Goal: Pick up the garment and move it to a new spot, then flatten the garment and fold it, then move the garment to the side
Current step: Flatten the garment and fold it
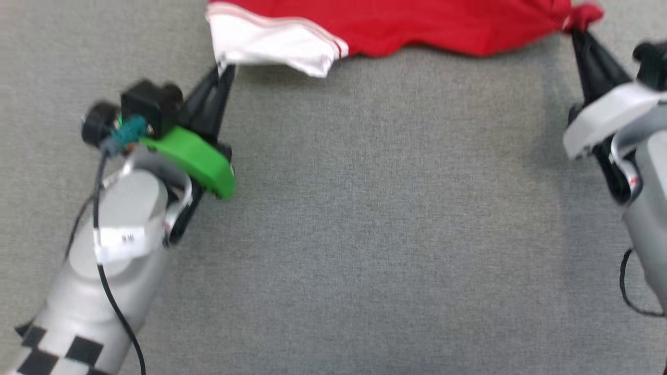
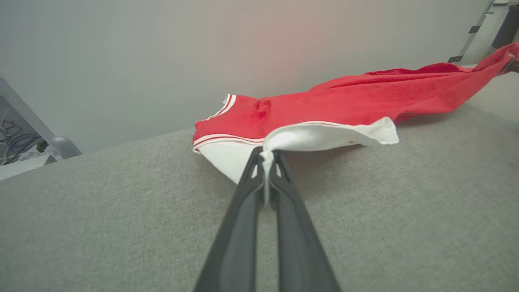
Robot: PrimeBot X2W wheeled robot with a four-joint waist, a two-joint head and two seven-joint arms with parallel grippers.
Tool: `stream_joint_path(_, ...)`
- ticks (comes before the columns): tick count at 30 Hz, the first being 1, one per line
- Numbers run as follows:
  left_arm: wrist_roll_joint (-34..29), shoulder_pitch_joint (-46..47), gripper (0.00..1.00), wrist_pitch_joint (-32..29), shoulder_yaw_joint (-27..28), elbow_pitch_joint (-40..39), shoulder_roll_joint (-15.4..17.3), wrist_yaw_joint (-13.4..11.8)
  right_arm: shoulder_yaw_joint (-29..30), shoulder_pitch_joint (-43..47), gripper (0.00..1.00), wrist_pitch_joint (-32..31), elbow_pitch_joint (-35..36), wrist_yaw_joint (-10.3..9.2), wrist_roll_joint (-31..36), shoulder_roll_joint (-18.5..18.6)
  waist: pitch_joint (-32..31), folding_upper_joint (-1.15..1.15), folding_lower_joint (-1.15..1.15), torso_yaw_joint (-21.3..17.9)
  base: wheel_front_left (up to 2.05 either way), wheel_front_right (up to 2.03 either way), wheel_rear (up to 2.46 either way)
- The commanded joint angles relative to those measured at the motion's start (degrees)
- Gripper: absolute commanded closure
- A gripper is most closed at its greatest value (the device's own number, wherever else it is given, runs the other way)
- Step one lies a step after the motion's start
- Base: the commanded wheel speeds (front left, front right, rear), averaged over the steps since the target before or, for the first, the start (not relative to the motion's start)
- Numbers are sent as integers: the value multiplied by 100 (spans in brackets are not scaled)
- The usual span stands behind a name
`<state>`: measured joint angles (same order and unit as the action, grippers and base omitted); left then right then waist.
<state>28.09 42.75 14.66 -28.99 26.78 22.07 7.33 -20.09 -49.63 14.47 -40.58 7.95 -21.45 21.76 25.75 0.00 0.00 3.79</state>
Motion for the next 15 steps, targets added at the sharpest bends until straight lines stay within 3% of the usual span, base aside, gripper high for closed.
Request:
stream_joint_path(1,117,-223,100,21,-71,30,76,14,-55,203,100,52,-5,-46,-154,23,-509,0,0,80,0,0,0)
stream_joint_path(8,546,-980,100,-63,-663,77,279,15,-309,1018,100,-18,-116,-46,-776,59,-979,0,0,117,0,0,0)
stream_joint_path(15,814,-1628,100,-93,-901,-45,550,15,-389,1610,100,-119,-126,-46,-1381,16,-1437,0,0,125,0,0,0)
